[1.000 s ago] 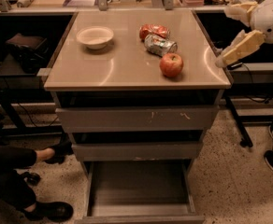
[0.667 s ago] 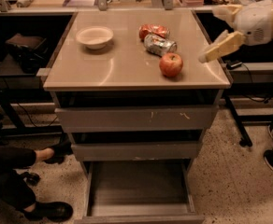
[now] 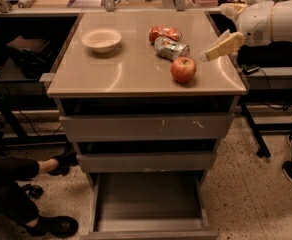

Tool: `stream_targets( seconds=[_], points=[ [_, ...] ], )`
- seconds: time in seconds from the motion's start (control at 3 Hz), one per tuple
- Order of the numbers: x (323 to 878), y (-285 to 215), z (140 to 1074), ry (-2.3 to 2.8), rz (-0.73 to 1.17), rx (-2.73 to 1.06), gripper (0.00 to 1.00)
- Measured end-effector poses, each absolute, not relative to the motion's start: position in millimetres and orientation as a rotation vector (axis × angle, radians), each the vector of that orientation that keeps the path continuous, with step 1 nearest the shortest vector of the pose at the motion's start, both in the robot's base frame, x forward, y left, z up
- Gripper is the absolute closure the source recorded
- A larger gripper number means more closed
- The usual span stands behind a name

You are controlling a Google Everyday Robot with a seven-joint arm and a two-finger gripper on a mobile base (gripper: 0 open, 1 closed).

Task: Place apple into bottom drawer

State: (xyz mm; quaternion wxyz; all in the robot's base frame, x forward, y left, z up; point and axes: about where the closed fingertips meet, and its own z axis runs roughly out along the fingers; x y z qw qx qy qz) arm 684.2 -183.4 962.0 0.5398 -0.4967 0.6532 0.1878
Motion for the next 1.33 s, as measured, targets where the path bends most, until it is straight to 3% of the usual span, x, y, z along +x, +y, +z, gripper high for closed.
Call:
stream_targets(
  seconds=[1.33],
  points=[
    [684,-138,869,1.635,0.686,-1.196,0.00]
  ],
)
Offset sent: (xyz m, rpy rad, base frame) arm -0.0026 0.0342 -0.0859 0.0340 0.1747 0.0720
